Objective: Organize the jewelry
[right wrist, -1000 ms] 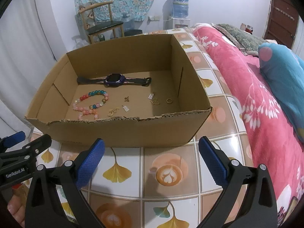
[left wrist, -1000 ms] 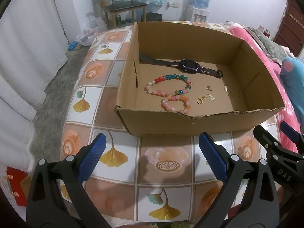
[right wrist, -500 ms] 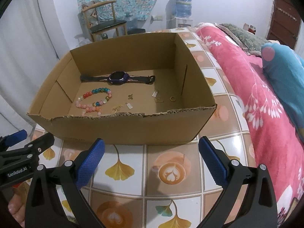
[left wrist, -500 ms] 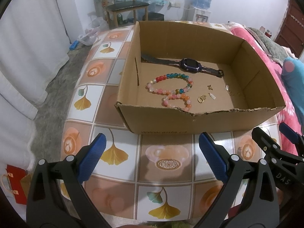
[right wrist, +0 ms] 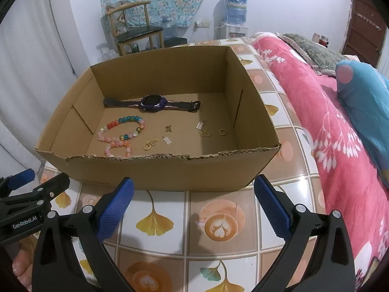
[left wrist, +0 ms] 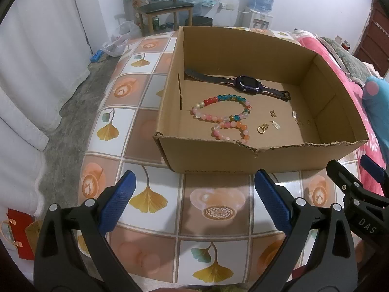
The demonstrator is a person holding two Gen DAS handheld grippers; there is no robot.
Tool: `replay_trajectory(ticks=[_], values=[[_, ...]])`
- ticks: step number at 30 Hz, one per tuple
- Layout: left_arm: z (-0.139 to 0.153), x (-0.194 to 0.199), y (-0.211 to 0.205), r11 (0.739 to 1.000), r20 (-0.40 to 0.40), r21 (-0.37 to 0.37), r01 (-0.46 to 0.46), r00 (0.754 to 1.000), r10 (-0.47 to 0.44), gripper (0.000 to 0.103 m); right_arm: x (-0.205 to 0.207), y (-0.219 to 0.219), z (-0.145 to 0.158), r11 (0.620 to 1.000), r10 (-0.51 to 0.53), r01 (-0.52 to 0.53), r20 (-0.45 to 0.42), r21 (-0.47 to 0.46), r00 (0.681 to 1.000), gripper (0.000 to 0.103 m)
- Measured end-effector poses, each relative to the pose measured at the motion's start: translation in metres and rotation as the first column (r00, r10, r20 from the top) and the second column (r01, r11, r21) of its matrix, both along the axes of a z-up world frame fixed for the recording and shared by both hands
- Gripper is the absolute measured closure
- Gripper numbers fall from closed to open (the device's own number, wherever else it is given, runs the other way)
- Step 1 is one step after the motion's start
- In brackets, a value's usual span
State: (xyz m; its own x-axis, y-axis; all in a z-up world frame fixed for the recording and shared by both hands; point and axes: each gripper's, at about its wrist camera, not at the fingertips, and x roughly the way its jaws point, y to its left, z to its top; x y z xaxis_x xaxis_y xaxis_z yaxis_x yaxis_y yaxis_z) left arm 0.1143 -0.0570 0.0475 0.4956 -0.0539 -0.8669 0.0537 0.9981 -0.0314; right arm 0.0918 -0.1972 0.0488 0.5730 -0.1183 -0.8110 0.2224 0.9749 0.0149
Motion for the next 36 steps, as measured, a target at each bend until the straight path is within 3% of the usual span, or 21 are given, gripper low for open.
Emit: replay_trajectory(ticks=[36], values=[[-0.0022,0.0051,0.0033,1.0,0.002,-0.01,-0.008,1.0,0.008,0.008,0.0073,0.0024,-0.0006,1.0,0.007,-0.007,-0.007,-0.011,1.0,0.007]])
